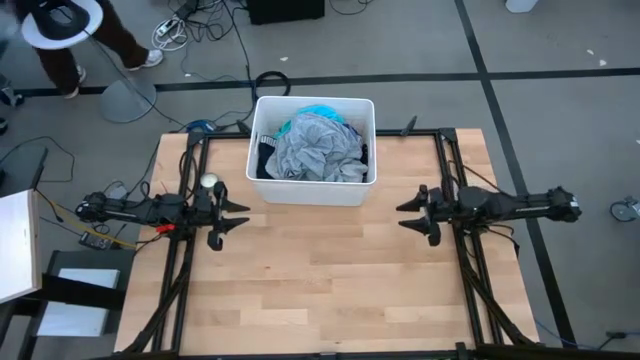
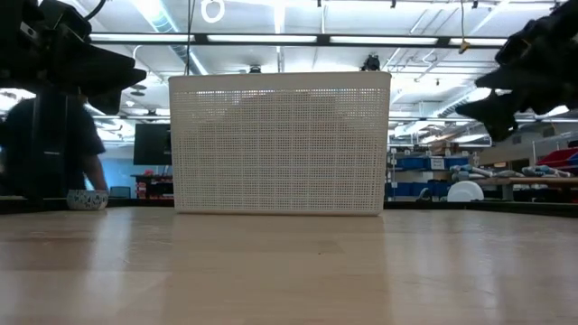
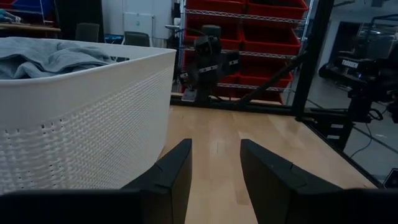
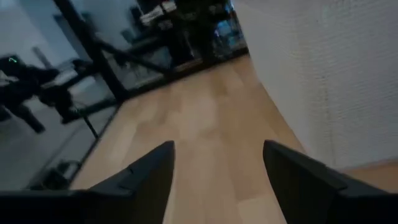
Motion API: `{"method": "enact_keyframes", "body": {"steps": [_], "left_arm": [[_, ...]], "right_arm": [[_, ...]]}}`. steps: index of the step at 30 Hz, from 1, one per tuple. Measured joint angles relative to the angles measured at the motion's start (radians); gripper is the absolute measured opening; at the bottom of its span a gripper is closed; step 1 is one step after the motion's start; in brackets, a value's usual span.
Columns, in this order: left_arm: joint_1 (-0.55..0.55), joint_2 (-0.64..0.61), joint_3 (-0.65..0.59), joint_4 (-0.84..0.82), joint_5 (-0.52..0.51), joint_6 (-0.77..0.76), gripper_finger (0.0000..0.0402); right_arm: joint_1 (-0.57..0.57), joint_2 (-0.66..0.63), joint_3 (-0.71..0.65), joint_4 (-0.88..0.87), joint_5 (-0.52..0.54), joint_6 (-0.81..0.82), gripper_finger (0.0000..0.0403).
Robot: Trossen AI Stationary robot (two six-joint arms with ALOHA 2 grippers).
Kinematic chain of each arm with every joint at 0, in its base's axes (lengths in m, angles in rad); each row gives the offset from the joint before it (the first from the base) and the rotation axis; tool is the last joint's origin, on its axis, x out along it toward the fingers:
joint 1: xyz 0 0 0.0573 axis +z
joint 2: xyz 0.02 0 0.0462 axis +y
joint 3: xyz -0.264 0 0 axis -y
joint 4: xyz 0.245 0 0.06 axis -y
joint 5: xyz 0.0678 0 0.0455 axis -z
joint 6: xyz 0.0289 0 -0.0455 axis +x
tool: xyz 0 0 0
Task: Sort clothes
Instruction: Return to Home Position
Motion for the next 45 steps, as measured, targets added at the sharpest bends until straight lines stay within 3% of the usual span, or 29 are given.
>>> {"method": "enact_keyframes", "body": {"steps": [6,11,23,45], "left_arm": [[0.0,0.0,0.0,0.0,0.0,0.0,0.0142],[0.0,0.0,0.0,0.0,-0.001,0.0,0.0142],[0.0,0.0,0.0,-0.001,-0.001,0.0,0.0142],[0.0,0.001,0.0,0.0,-0.001,0.0,0.0142]], "right_arm": [[-0.003,-0.06,0.086,-0.371,0.02,0.008,0.0247],[-0.007,-0.047,0.086,-0.372,0.028,-0.098,0.0247],[-0.006,-0.042,0.084,-0.264,0.03,-0.085,0.0247],[-0.006,-0.042,0.085,-0.254,0.03,-0.084,0.0247]]}}
